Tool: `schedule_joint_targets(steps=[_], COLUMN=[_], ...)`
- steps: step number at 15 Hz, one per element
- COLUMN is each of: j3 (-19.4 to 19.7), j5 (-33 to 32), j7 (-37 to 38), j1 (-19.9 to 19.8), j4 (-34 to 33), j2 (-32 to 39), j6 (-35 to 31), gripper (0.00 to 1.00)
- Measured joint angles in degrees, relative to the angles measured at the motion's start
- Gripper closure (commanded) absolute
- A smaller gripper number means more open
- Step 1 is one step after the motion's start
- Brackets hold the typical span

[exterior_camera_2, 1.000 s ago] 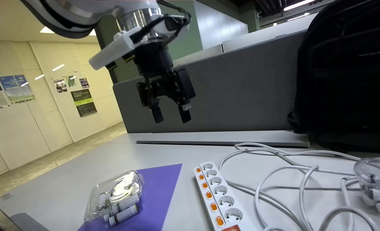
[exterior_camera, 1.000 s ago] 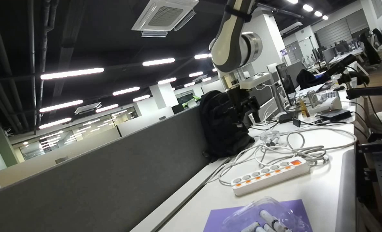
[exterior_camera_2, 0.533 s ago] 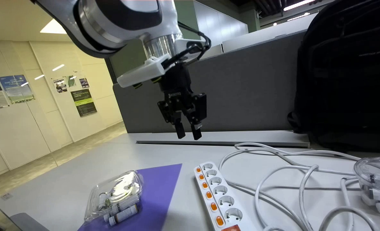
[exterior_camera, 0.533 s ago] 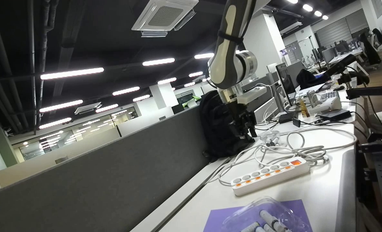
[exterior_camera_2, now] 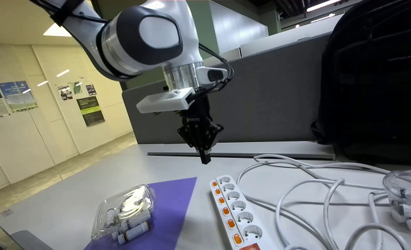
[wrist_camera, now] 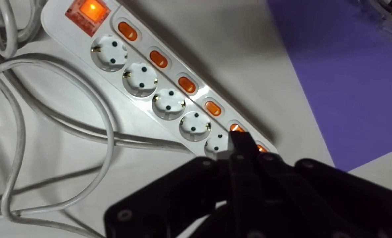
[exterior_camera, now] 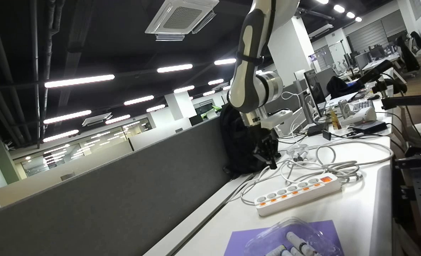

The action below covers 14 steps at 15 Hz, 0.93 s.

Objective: Turn on the third and second switches from the left on the extension cable

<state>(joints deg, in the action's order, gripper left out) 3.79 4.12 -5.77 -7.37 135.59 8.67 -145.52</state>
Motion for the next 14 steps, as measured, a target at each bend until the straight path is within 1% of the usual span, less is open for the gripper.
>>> schedule_joint_targets(steps=[2, 7, 10, 14], j3=[-0.3, -0.3, -0.1, 0.5], j5=[3.1, 3.6, 3.3, 3.3], j7=[-2.7, -3.4, -3.2, -3.0], j1=[-0.1, 0.0, 0.0, -0.2], j4=[-0.1, -0.2, 0.5, 0.1], j2=[0.2, 0.2, 1.0, 5.1], j6=[0.2, -0.2, -4.3, -8.2], gripper=[0.99, 1.00, 1.00, 1.00])
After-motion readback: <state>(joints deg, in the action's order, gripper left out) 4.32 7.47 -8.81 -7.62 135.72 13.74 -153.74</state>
